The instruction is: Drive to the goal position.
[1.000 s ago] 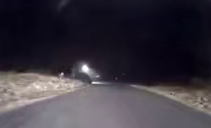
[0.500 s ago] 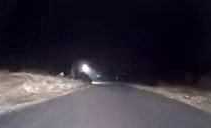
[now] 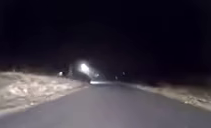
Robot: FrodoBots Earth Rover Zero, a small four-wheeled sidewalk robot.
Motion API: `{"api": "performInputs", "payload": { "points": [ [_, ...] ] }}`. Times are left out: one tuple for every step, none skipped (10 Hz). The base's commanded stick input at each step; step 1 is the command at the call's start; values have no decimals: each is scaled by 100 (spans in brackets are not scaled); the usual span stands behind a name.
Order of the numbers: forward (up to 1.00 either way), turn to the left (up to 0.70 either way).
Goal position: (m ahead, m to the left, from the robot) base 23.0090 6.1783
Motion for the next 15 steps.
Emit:
{"api": "performInputs", "payload": {
  "points": [
    [100,-8],
    [100,-6],
    [100,-1],
    [100,0],
    [100,0],
    [100,0],
    [100,0],
    [100,0],
    [100,0],
    [100,0],
    [100,0],
    [100,2],
    [100,3],
    [100,5],
    [100,5]
  ]
}}
